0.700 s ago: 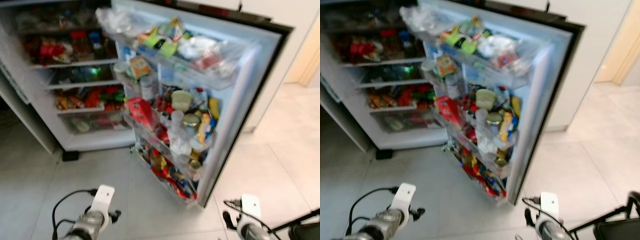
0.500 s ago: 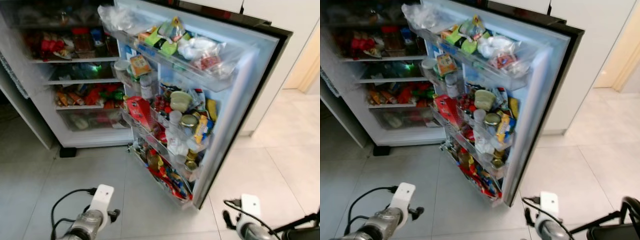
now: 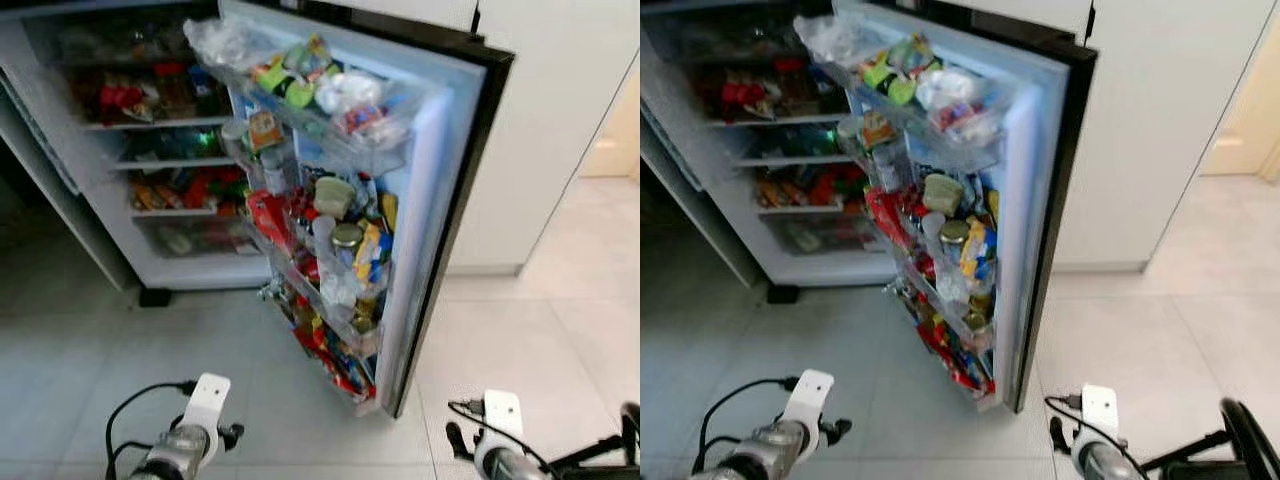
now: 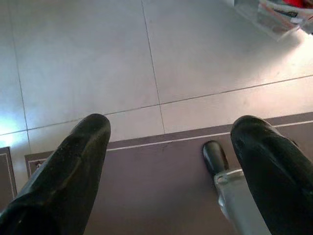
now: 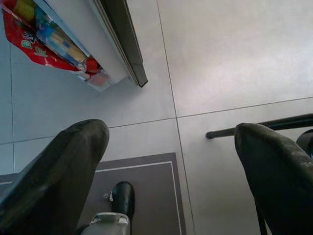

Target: Restocking fridge

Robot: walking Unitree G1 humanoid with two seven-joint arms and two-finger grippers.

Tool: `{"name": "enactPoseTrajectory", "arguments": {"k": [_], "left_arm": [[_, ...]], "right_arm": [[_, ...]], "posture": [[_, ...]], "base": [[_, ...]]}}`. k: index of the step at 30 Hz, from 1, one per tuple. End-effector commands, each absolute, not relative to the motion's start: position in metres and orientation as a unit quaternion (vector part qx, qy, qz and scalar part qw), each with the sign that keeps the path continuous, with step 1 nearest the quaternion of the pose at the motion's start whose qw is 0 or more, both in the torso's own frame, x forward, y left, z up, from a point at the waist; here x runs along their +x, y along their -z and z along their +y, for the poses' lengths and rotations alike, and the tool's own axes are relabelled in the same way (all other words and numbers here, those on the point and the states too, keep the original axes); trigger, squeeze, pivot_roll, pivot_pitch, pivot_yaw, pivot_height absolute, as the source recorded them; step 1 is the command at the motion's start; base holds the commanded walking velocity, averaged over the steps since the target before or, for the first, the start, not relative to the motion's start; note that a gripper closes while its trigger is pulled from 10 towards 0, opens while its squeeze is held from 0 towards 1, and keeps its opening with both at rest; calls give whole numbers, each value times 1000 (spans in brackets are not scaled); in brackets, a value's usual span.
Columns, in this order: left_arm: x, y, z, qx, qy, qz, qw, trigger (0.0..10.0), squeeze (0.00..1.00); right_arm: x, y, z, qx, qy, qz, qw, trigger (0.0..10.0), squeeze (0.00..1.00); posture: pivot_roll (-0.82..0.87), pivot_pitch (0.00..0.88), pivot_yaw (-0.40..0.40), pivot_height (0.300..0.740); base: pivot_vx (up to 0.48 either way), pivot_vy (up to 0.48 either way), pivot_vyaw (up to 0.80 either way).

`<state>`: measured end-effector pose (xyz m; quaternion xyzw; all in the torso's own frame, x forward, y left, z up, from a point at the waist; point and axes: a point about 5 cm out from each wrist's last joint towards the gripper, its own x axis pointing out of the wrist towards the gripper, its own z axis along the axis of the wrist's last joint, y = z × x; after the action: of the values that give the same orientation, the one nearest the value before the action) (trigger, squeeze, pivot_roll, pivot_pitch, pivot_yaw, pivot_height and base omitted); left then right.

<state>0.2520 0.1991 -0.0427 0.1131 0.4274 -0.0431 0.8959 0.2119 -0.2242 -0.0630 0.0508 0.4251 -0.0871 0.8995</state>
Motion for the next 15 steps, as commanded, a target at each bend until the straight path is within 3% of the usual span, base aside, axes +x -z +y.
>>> {"name": "enactPoseTrajectory", "arguments": {"k": [1, 15], "left_arm": [[250, 43, 205, 125, 43, 434, 891, 10000, 0], [250, 43, 205, 124, 47, 433, 891, 10000, 0]], "right_arm": [[214, 62, -221, 57, 87, 420, 901, 10000, 0], [215, 61, -221, 64, 91, 409, 906, 10000, 0]], "posture": [[-87, 0, 22, 740], [-86, 0, 19, 740]], "base": [[0, 0, 0], [0, 0, 0]]}}
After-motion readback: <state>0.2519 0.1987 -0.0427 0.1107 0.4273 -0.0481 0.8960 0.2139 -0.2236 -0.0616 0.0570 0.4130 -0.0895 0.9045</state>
